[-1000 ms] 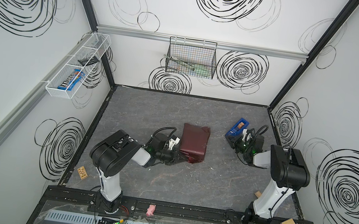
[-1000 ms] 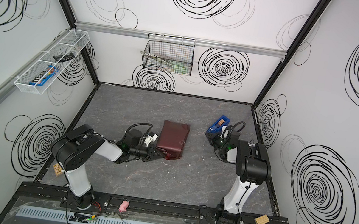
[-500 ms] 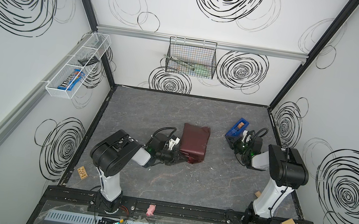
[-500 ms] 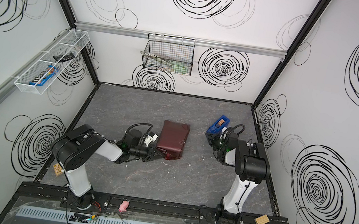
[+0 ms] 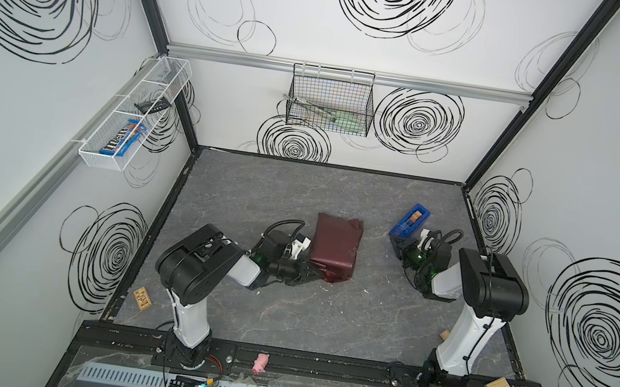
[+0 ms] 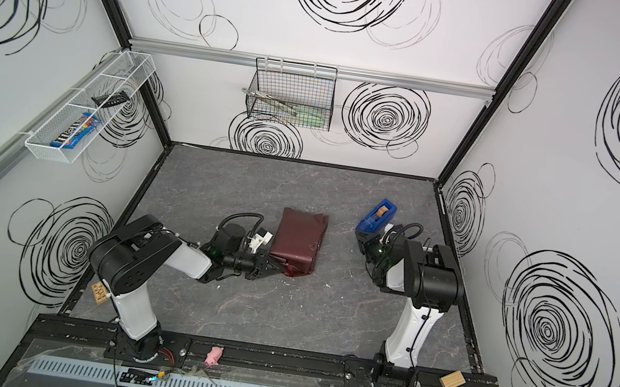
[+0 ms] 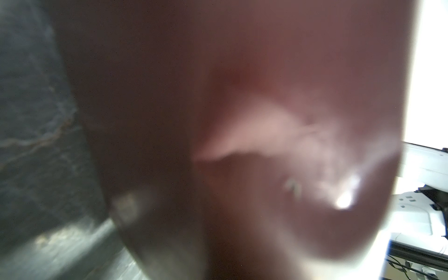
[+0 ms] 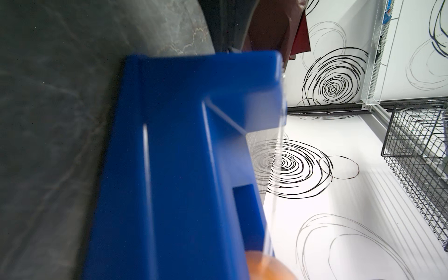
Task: Wrap a gift box in wrapping paper
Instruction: Tear off the tape with the cutter.
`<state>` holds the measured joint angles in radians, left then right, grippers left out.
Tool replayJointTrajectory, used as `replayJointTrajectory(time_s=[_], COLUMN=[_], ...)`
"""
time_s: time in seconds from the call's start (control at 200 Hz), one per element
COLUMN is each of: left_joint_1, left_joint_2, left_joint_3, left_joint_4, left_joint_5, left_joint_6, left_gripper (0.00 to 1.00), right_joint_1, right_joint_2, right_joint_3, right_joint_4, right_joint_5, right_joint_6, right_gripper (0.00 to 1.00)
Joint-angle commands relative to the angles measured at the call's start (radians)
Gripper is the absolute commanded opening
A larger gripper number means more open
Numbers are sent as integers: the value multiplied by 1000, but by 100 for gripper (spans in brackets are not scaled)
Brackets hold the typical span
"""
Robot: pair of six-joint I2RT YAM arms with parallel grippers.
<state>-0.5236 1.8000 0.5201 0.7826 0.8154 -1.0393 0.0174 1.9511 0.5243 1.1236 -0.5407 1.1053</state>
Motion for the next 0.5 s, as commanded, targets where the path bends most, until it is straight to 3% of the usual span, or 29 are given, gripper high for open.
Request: replayJointTrajectory(time_s=[0.0,0.24,0.495], left_joint_1=[-4,-5,-6], left_joint_2=[12,10,13], left_joint_3=[11,12,17], left_joint_4=[36,33,32], left_joint_5=[17,18,17], left_joint_6=[13,13,14], left_gripper=[0,0,0], right_joint_1=[42,80,87], right_joint_2=[99,228,131], right_joint_3=[-53,-55,-88], right_joint_4=[-8,266,249], right_joint_5=[-119,-184,-178], right_joint_6=[54,158,82], right_gripper=[0,0,0])
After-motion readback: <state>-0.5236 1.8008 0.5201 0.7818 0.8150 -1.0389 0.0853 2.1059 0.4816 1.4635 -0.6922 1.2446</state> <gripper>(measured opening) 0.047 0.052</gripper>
